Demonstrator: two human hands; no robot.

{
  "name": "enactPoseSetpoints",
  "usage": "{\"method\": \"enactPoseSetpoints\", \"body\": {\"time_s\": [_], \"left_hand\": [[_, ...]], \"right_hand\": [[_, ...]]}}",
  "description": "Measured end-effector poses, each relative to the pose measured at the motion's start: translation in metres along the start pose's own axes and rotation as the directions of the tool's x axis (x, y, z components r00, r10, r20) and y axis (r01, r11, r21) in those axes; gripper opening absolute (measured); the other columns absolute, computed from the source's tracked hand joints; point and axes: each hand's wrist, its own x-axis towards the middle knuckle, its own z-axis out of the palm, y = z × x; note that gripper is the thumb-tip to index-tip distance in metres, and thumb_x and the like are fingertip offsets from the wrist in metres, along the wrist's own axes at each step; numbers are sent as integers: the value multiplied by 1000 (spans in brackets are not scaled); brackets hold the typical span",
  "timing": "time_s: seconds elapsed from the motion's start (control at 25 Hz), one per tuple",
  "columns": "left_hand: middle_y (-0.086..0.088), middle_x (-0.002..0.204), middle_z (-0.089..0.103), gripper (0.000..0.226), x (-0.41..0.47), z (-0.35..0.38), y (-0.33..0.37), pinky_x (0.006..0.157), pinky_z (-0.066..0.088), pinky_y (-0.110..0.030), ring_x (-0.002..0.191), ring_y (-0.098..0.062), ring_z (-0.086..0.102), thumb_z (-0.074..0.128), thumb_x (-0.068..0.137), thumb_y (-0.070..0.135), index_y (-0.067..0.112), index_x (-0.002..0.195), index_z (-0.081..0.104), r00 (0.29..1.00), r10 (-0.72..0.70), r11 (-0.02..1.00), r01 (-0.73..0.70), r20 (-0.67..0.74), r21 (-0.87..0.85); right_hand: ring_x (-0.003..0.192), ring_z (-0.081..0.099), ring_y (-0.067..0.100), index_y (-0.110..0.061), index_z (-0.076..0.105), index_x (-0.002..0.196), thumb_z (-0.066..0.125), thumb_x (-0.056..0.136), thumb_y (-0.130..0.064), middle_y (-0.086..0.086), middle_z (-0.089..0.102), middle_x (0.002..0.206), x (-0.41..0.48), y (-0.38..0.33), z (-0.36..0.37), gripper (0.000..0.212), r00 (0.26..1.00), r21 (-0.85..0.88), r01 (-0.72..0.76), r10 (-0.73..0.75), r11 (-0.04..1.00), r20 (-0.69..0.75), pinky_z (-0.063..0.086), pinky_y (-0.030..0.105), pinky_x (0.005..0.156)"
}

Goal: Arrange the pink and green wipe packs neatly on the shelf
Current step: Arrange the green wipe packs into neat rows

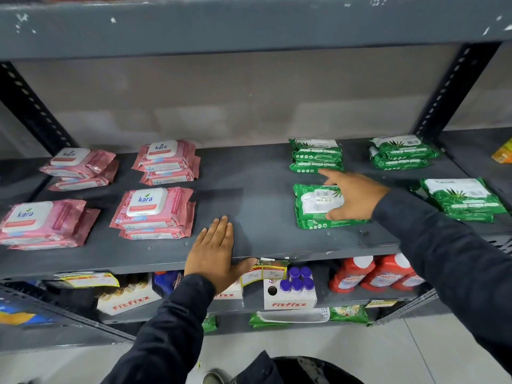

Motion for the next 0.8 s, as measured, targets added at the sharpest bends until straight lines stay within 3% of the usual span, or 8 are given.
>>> {"method": "enactPoseSetpoints", "body": {"time_s": [0.16,0.28,0.4,0.48,0.56,0.64,0.72,0.8], "left_hand": [[-6,161,-2,110,1,1,0,120,3,-38,147,-20,-4,-1,71,86,9,150,4,1000,1,1000,-1,-3,5],[-6,161,-1,111,0,1,0,120,3,-38,147,-20,-3,-2,71,87,9,150,5,1000,-3,1000,3,-10,1],[-6,161,-1,109,0,2,0,119,2,-38,147,-20,-3,2,73,86,10,150,4,1000,-1,1000,1,-10,-1],[-6,161,-1,108,1,2,0,119,1,-37,147,-20,-3,4,74,85,10,150,4,1000,-1,1000,1,-13,2],[-6,161,-2,108,0,2,-1,119,1,-37,147,-20,-4,3,73,85,10,150,3,1000,-1,1000,1,-13,2],[-6,161,-2,108,0,3,-1,119,1,-37,147,-20,-4,2,73,85,10,150,2,1000,-2,1000,2,-13,0],[-5,161,-3,109,0,2,0,119,1,-38,147,-20,-4,0,72,86,11,151,2,1000,-1,1000,1,-17,0],[-5,161,-3,110,0,2,0,119,2,-38,147,-20,-4,-2,71,86,11,151,2,1000,3,1000,-3,-20,1]], "right_hand": [[120,52,30,-30,15,145,61,55,-77,3,50,139,4,-13,-1,111,972,-138,-224,211,965,-101,46,41,82],[111,56,36,-24,22,143,45,59,-87,12,47,137,4,-26,7,107,941,-181,-323,296,929,-164,46,40,72],[120,50,38,-24,21,144,31,65,-90,16,38,144,4,-27,5,104,930,-193,-366,349,911,-115,47,45,79],[134,36,36,-31,21,146,35,81,-74,12,22,154,5,-18,-8,80,970,-158,-244,240,957,-44,41,49,98],[140,24,28,-42,30,141,46,91,-34,-1,18,158,5,-11,-24,54,1000,-163,3,-4,987,-4,30,50,110],[141,16,20,-53,37,134,41,78,3,-14,21,156,1,-11,-32,79,987,-252,151,-132,956,93,23,48,114],[144,4,20,-59,27,135,35,66,14,-14,10,158,1,-14,-31,101,958,-408,232,-135,883,253,14,50,114],[145,-7,28,-59,15,139,38,67,16,-9,-4,160,6,-15,-26,107,932,-535,312,-145,785,332,9,54,115]]}}
